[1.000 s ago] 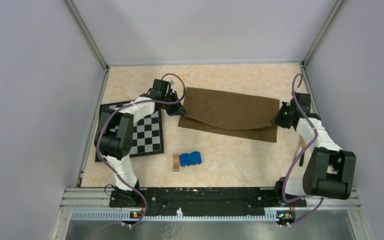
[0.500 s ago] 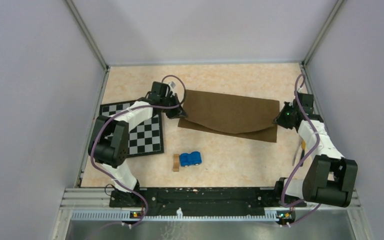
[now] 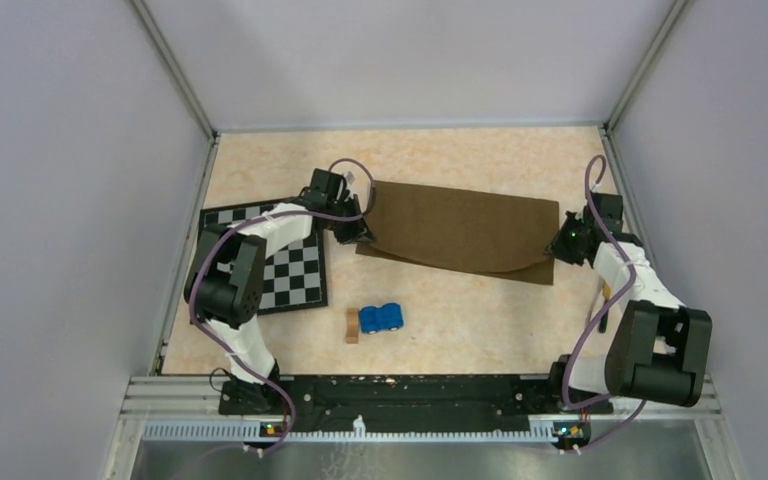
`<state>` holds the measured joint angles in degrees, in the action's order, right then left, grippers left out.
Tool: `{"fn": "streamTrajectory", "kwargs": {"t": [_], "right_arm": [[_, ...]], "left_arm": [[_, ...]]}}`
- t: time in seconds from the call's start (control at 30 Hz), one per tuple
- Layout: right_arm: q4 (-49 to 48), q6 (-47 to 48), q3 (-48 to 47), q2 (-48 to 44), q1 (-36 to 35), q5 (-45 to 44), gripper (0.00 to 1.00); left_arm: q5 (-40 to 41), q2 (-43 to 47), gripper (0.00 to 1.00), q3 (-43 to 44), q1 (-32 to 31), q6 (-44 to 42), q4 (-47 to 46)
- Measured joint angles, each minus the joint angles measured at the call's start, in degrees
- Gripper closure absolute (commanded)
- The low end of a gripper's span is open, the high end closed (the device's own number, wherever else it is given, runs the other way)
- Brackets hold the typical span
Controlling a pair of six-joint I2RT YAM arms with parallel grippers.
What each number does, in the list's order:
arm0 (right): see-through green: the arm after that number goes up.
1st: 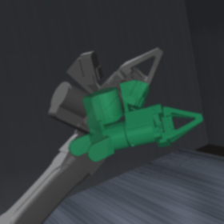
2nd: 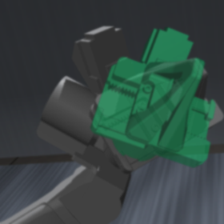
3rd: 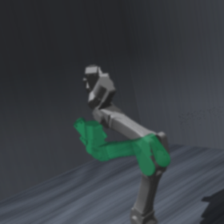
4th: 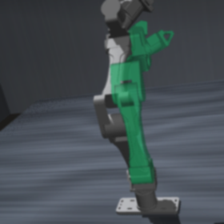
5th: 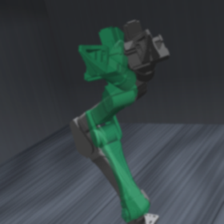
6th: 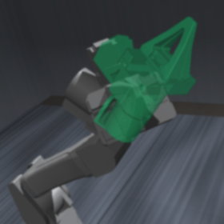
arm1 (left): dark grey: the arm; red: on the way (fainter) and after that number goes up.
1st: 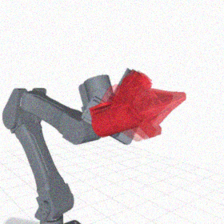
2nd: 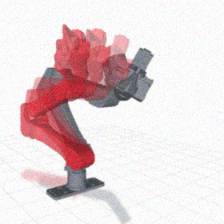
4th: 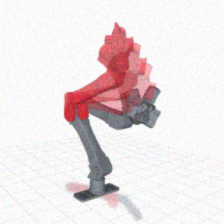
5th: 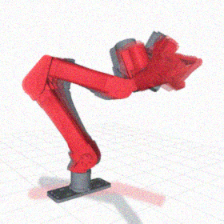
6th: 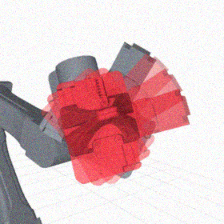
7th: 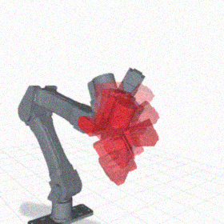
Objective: Fold the napkin into a case and place the utensils inside
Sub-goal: Fold and flatten the napkin at the center of the board.
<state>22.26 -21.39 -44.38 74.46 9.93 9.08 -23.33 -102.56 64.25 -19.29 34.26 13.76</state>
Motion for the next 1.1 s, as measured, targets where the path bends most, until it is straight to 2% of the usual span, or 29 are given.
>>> {"fn": "streamTrajectory", "kwargs": {"t": [0.9, 1.0, 1.1], "right_arm": [[-1.68, 0.26, 1.64, 0.96, 0.00, 0.68, 1.00], [-1.84, -0.07, 1.60, 1.01, 0.00, 0.96, 1.00], [-1.77, -1.25, -0.33, 2.36, 0.00, 1.57, 1.00]], "left_arm": [[3.65, -2.38, 1.00, 0.81, 0.04, -1.75, 1.42], [3.28, -2.54, 1.00, 4.33, 0.04, -1.86, 2.56], [2.78, -4.98, 1.00, 14.99, 0.11, -2.32, 4.44]]}}
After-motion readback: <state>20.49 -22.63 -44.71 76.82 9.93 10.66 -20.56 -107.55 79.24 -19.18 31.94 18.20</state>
